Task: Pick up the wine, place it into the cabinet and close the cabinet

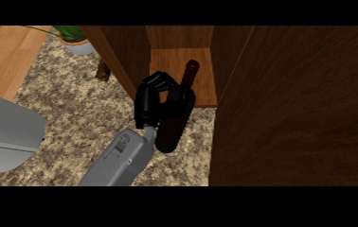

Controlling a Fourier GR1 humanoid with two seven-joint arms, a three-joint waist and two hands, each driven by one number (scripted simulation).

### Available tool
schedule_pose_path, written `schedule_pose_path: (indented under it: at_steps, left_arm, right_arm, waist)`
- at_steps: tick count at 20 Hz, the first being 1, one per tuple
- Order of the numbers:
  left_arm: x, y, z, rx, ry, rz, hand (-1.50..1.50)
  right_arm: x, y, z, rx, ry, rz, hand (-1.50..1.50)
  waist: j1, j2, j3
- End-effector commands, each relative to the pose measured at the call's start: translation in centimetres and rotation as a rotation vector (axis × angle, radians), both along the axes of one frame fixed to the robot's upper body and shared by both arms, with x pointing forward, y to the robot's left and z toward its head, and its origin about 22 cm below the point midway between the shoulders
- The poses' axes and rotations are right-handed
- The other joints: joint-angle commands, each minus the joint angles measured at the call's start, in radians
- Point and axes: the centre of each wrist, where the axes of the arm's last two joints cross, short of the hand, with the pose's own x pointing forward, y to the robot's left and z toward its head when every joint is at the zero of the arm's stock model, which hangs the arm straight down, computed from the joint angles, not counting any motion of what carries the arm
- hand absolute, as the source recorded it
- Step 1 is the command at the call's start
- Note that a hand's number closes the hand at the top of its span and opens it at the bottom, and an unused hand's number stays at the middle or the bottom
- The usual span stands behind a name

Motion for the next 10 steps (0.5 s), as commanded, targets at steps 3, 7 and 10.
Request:
schedule_pose_path:
  at_steps: [3, 7, 10]
  left_arm:
    - [-0.5, 0.1, -3.5, -0.003, 0.012, 0.015, 1.50]
    - [-0.1, 0.6, -4.3, -0.048, 0.014, 0.008, 1.50]
    - [0.6, -0.9, -2.7, -0.089, 0.045, 0.022, 1.50]
  right_arm:
    - [-2.6, -1.2, 2.4, 0.075, -0.058, 0.055, -1.50]
    - [-2.8, -1.3, 2.9, 0.073, -0.057, 0.048, -1.50]
    - [-3.1, -1.0, 2.3, 0.080, -0.038, 0.041, -1.50]
  waist:
    - [-0.002, 0.003, 0.000]
    - [0.007, 0.002, 0.000]
    - [-0.001, -0.001, 0.000]
